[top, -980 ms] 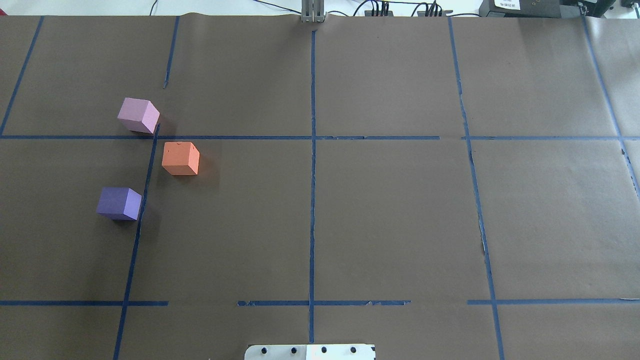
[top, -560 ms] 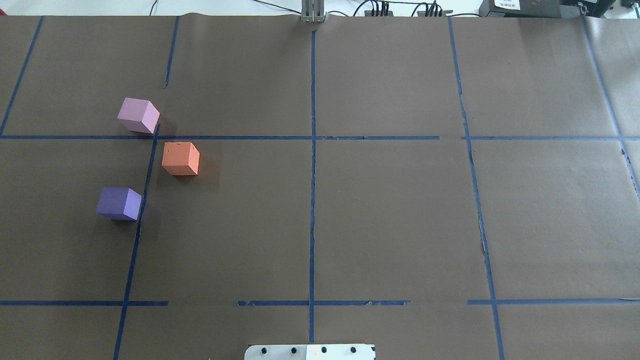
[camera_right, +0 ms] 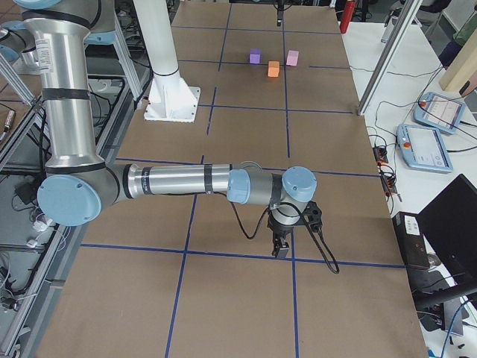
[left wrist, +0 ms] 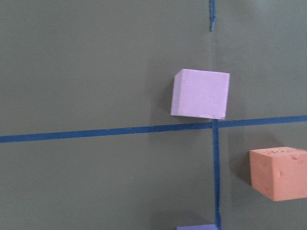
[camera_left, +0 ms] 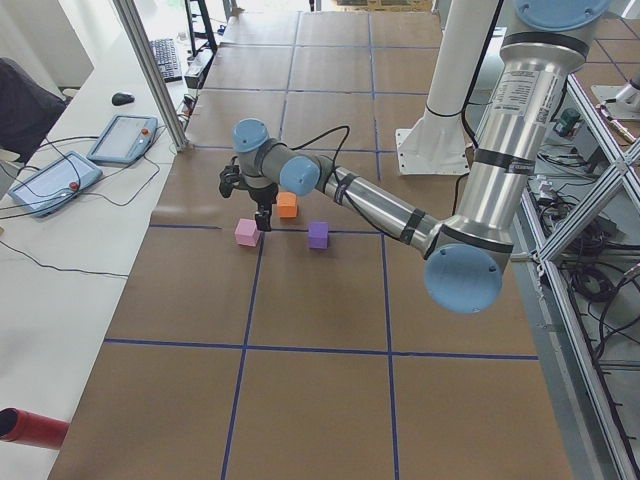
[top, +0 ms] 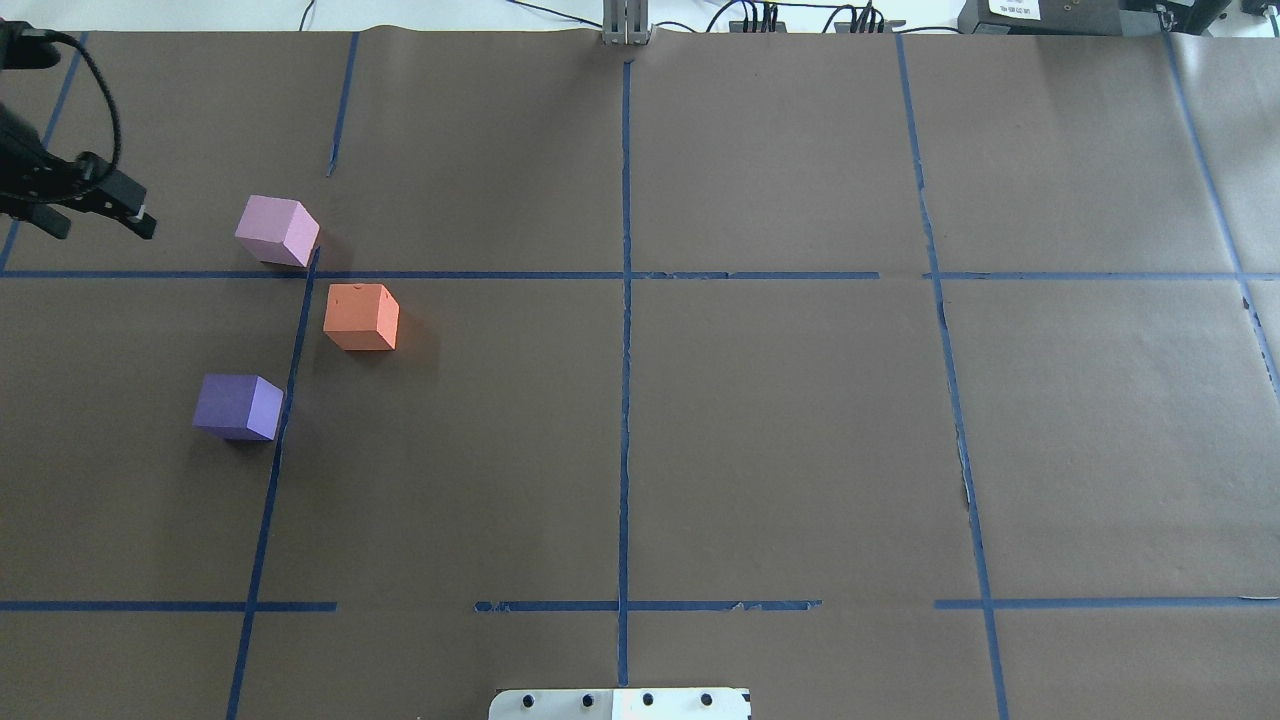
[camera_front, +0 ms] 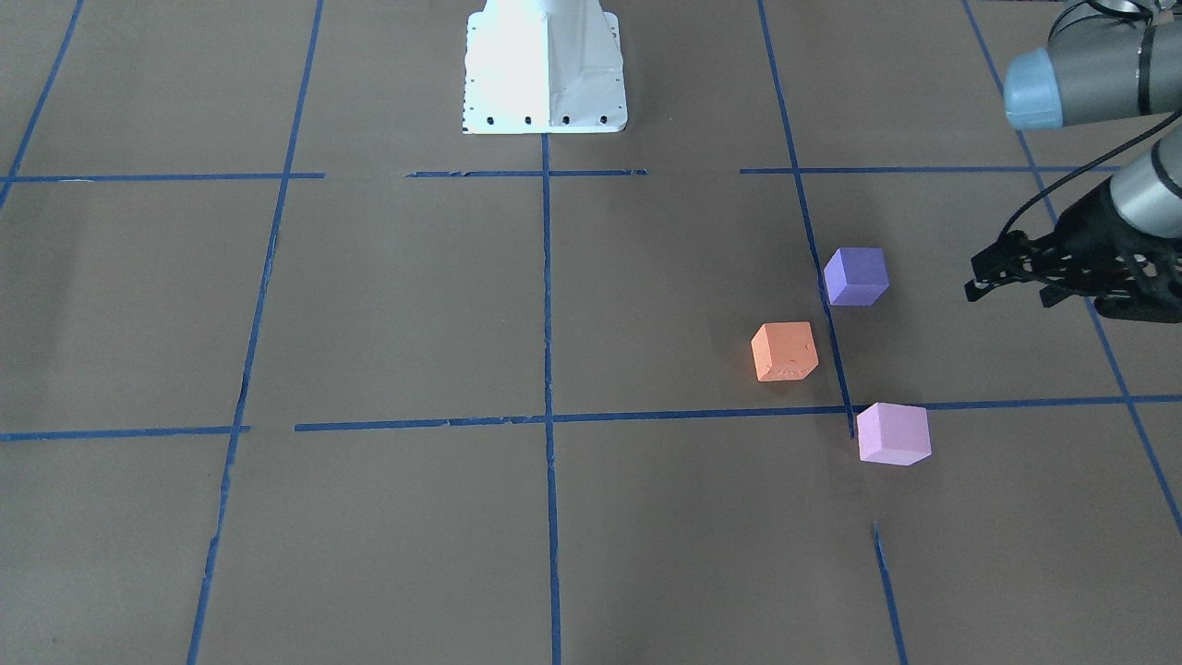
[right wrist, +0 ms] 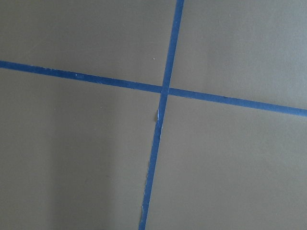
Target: Arrange blocks in a line
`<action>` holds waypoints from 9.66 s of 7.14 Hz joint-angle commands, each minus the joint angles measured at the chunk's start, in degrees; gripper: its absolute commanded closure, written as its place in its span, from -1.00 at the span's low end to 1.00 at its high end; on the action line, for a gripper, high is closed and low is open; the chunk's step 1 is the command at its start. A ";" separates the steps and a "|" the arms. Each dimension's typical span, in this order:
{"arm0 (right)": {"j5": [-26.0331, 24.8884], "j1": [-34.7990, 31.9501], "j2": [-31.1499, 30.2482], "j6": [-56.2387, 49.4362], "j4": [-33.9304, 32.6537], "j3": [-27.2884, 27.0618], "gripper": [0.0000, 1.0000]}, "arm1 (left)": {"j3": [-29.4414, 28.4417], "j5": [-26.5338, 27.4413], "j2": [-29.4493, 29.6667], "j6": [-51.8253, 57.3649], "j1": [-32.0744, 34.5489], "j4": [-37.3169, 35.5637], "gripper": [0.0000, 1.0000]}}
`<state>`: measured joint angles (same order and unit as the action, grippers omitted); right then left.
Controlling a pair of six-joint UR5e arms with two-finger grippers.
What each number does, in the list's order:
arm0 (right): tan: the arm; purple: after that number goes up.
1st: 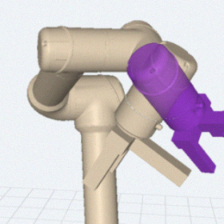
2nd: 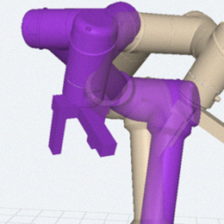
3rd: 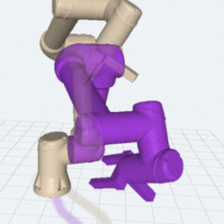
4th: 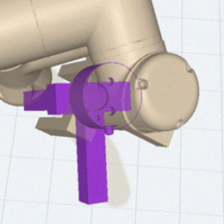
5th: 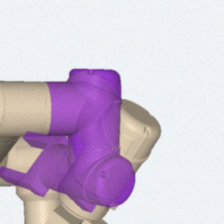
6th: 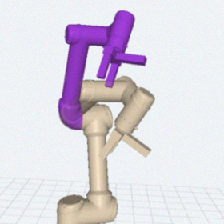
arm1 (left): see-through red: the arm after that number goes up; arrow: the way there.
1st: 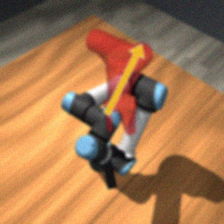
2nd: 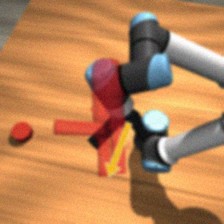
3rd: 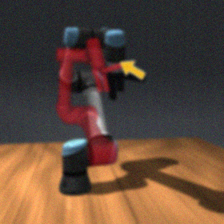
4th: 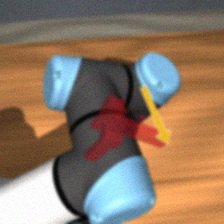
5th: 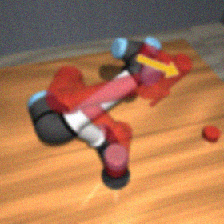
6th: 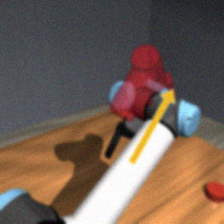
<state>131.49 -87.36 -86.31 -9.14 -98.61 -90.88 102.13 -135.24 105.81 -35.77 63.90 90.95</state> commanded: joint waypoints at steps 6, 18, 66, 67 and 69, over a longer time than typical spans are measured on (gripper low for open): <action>0.00 0.00 0.00 0.00 0.00 0.00 -1.00 | -5.35 13.95 7.92 -23.99 -14.85 4.41 -1.00; 0.00 0.00 0.00 0.00 0.00 0.00 -1.00 | -15.38 14.31 11.35 -25.67 -19.24 12.58 -0.96; 0.00 0.00 0.00 0.00 0.00 0.00 -1.00 | -5.97 6.57 2.83 15.74 10.60 -1.92 -1.00; 0.00 0.00 0.00 0.00 0.00 0.00 -1.00 | -5.98 6.57 0.39 20.78 14.99 -2.62 -1.00; 0.00 0.00 0.00 0.00 0.00 0.00 -1.00 | -9.64 5.87 -4.54 29.75 24.03 -1.92 -1.00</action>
<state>131.48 -87.36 -86.31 -9.14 -98.61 -90.88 95.08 -128.86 103.94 -12.04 81.97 88.82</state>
